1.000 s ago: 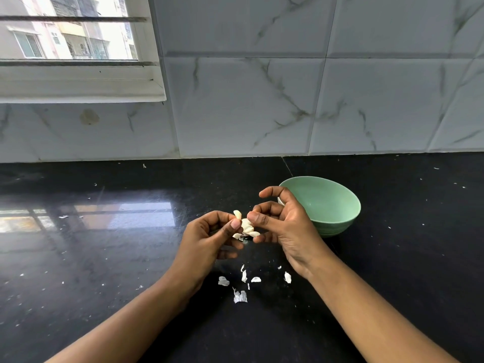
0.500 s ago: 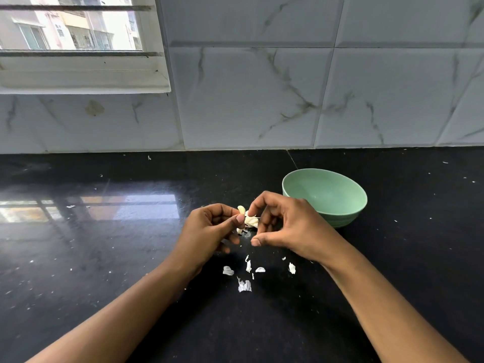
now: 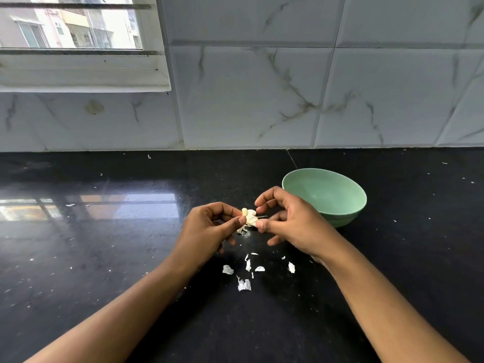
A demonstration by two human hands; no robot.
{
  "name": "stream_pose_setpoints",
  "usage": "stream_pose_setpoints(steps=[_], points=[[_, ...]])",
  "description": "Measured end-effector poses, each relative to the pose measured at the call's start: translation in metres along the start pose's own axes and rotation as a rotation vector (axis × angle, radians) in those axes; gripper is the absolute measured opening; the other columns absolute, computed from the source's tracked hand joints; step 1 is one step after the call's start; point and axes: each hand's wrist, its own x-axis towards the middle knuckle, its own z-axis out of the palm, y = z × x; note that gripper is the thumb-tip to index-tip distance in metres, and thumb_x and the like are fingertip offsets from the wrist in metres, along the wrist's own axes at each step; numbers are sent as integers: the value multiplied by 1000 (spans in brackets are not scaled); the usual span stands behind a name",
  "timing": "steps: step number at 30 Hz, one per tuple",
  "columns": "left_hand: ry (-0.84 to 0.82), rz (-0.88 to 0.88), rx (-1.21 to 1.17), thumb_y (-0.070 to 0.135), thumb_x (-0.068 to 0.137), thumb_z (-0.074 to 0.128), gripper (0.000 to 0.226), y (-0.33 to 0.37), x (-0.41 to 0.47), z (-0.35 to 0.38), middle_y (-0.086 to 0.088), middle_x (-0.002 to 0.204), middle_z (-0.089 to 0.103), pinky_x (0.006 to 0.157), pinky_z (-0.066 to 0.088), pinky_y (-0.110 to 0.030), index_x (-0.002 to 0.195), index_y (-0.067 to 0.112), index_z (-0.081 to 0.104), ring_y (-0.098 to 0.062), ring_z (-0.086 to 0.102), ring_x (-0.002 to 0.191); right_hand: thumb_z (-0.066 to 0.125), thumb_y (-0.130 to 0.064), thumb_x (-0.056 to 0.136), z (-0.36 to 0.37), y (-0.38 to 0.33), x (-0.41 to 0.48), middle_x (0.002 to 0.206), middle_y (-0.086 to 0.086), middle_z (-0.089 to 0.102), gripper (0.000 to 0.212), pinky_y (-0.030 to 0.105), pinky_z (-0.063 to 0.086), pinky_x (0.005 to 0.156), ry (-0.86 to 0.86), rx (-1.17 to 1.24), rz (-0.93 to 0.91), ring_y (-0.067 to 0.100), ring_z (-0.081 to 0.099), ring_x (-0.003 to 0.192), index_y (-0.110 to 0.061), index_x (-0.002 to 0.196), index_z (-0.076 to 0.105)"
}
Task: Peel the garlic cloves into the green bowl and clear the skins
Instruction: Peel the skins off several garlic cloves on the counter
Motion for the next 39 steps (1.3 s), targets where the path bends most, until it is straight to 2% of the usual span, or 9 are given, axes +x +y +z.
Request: stream_pose_setpoints(steps=[3, 7, 14, 19, 23, 27, 30, 33, 39], points=[[7, 44, 70, 19, 79, 75, 5, -2, 0, 0, -8, 68, 69, 40, 41, -23, 79, 16, 71, -14, 58, 49, 72, -9, 81, 12, 2, 0, 86, 3, 60, 22, 26, 56, 56, 7, 3, -46, 11, 65, 70, -15, 100, 62], [30, 98, 129, 26, 75, 77, 8, -1, -2, 2, 0, 67, 69, 41, 42, -22, 76, 21, 71, -12, 59, 47, 71, -8, 83, 17, 4, 1, 71, -3, 65, 9, 23, 56, 59, 67, -39, -111, 9, 68, 65, -13, 89, 68], [83, 139, 140, 18, 81, 73, 10, 5, -3, 2, -2, 61, 68, 44, 49, -27, 73, 24, 71, -14, 62, 48, 68, -5, 85, 14, 4, 2, 67, -11, 70, 7, 22, 57, 62, 96, -5, -149, 7, 70, 67, -11, 88, 69], [111, 116, 141, 18, 83, 71, 12, 6, -2, 1, -5, 65, 68, 49, 50, -30, 73, 22, 69, -18, 64, 51, 73, -12, 82, 18, 10, 2, 76, -5, 72, 6, 33, 57, 68, 188, -250, -337, 6, 69, 71, -13, 88, 72], [92, 80, 113, 19, 85, 69, 11, 7, -3, 1, -2, 62, 67, 50, 49, -28, 74, 19, 69, -16, 64, 52, 72, -14, 81, 19, 12, 4, 81, -5, 71, 8, 30, 54, 66, 231, -426, -497, 6, 66, 73, -12, 89, 71], [39, -25, -50, 17, 86, 67, 10, 7, -4, 1, 0, 63, 64, 49, 45, -26, 80, 9, 67, -15, 62, 52, 66, -17, 81, 19, 11, 4, 80, -2, 69, 9, 27, 49, 63, 230, -514, -560, 8, 63, 71, -12, 88, 70], [3, -95, -114, 18, 87, 65, 13, 7, -4, 1, -2, 66, 62, 48, 45, -24, 82, 5, 66, -15, 61, 51, 62, -20, 82, 19, 12, 5, 79, 0, 69, 10, 36, 52, 60, 212, -585, -572, 15, 65, 70, -15, 88, 68], [-24, -129, -141, 19, 88, 63, 14, 6, -3, 1, 1, 66, 61, 47, 45, -22, 83, 6, 65, -15, 61, 51, 63, -21, 82, 19, 14, 6, 78, -1, 69, 9, 37, 52, 60, 222, -594, -560, 14, 66, 70, -15, 87, 68], [-7, -52, -45, 16, 91, 60, 12, 0, -1, 4, 6, 60, 62, 47, 44, -24, 80, 12, 60, -15, 61, 49, 71, -14, 83, 22, 15, 5, 72, -3, 72, 1, 29, 57, 67, 193, -251, -257, 5, 68, 66, -13, 84, 70]])
